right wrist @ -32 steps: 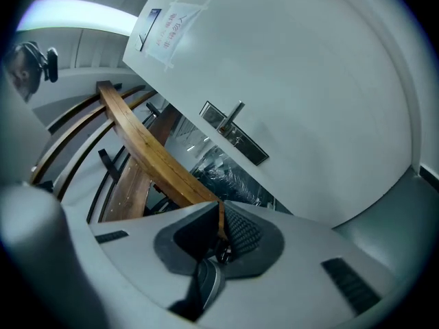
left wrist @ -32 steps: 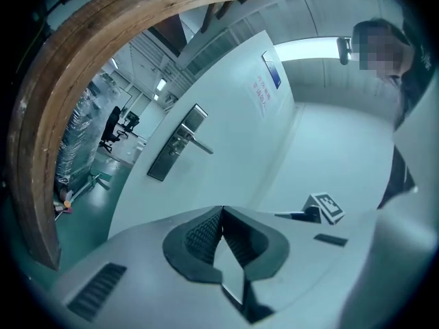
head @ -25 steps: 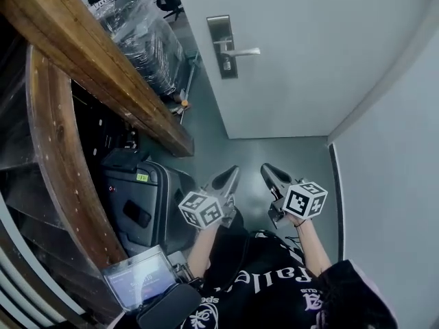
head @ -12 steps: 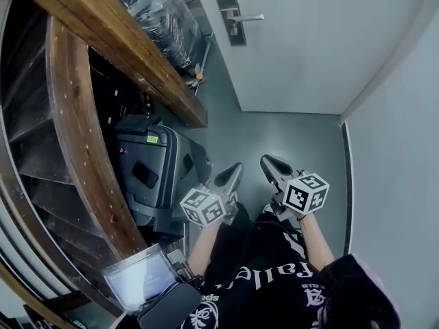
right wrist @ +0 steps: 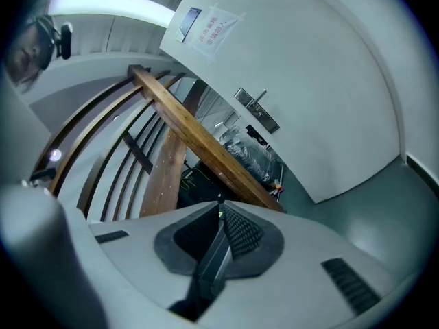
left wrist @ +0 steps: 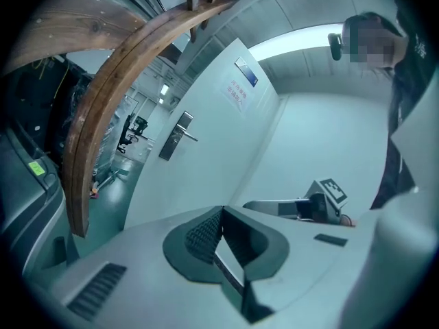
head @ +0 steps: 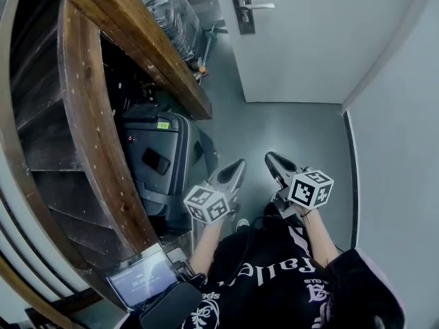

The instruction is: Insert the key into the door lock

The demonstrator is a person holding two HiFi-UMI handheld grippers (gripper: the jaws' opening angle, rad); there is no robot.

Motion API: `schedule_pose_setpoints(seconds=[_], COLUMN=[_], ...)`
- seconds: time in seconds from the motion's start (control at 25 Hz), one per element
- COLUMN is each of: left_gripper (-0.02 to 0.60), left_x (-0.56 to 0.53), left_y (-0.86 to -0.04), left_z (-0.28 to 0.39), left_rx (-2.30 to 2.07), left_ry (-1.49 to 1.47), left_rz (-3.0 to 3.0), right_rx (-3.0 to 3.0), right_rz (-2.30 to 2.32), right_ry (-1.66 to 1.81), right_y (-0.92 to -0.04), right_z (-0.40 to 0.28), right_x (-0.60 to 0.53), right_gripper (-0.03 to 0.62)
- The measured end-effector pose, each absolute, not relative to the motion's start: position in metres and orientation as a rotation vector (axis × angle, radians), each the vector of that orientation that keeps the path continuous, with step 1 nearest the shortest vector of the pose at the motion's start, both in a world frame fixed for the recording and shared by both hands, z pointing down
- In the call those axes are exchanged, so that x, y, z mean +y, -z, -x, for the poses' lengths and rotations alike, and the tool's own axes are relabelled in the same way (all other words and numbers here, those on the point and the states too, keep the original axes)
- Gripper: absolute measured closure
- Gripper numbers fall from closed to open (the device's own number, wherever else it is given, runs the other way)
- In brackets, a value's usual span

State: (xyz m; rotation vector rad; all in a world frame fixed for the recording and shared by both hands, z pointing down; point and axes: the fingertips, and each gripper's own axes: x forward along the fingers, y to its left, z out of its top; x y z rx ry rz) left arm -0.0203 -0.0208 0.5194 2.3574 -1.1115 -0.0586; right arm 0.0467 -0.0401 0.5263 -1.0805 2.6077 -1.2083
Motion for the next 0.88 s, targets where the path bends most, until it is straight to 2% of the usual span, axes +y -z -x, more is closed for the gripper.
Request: schedule_pose_setpoints(seconds=[0.48, 0.88], left_gripper=[0.577, 0.577], left_x=[0.117, 0.159], left_y=[-0.549, -0.523], left_z=[0.087, 0.081], left_rx=[-0.948, -0.935], left_ry=[0.040, 0.096], left_rz=[-2.330, -2.386], right_rx=[2.467, 2.507], right_rz=[1.251, 1.272], right_ry=[1.275, 1.213], right_y=[-0.543, -0.525], right_z=[0.018, 0.015], right_x=[0.105, 0.151], right_gripper=[0.557, 0.557])
